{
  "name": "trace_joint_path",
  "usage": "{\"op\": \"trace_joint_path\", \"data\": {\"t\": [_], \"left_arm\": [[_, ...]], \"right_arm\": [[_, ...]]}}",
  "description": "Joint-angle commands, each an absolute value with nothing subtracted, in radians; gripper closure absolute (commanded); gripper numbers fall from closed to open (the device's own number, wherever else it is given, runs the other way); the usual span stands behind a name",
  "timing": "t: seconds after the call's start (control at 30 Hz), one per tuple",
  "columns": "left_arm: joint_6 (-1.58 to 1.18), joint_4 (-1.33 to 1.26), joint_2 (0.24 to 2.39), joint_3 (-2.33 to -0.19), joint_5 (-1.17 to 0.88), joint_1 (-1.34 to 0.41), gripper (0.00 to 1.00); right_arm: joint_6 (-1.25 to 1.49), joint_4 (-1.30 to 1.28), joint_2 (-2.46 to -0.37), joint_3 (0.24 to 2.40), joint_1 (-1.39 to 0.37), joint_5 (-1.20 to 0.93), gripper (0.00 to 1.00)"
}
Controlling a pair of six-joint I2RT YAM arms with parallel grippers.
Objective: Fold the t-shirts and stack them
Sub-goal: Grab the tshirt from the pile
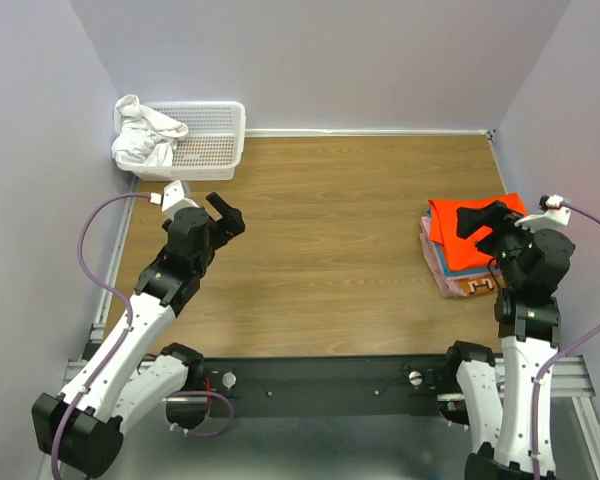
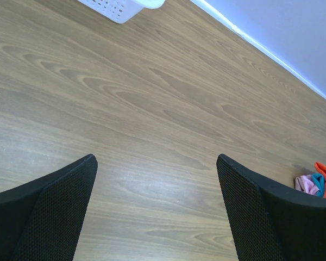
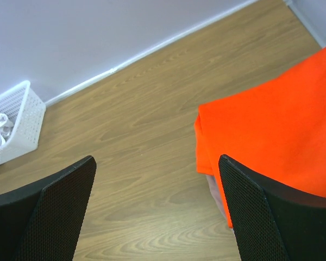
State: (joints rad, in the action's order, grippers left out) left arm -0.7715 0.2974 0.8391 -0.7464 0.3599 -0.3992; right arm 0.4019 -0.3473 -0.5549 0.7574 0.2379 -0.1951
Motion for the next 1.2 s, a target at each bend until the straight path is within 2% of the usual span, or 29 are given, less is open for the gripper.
{"op": "trace_joint_path", "data": {"t": [0.0, 0.23, 0.37, 0.6, 0.83, 0.87, 1.17], "left_arm": [[-0.758, 0.258, 0.873, -0.776, 0.380, -0.394, 0.02], [-0.750, 0.219, 1.043, -0.863, 0.456, -0.358, 0.02], [-0.692, 0.222, 1.156, -0.962, 0.468, -0.287, 0.02], [-0.617, 0.231, 1.393, -1.185, 0.459, -0.125, 0.02], [-0.559, 0.293, 1.734, -1.501, 0.326, 0.021, 0.02], [-0.545, 0.311, 1.776, -1.596, 0.309, 0.046, 0.02], [-0.456, 0.443, 2.172, -2.078, 0.282, 0.138, 0.02]], "right_arm": [[0.451, -0.357, -0.595, 0.768, 0.245, -0.193, 0.00], [0.626, -0.333, -0.606, 0.753, 0.245, -0.144, 0.00], [0.554, -0.304, -0.600, 0.729, 0.245, -0.232, 0.00], [0.537, -0.302, -0.617, 0.689, 0.245, -0.206, 0.00], [0.526, -0.304, -0.676, 0.692, 0.245, -0.233, 0.00], [0.523, -0.304, -0.680, 0.689, 0.245, -0.227, 0.00], [0.517, -0.304, -0.681, 0.673, 0.245, -0.216, 0.00]]}}
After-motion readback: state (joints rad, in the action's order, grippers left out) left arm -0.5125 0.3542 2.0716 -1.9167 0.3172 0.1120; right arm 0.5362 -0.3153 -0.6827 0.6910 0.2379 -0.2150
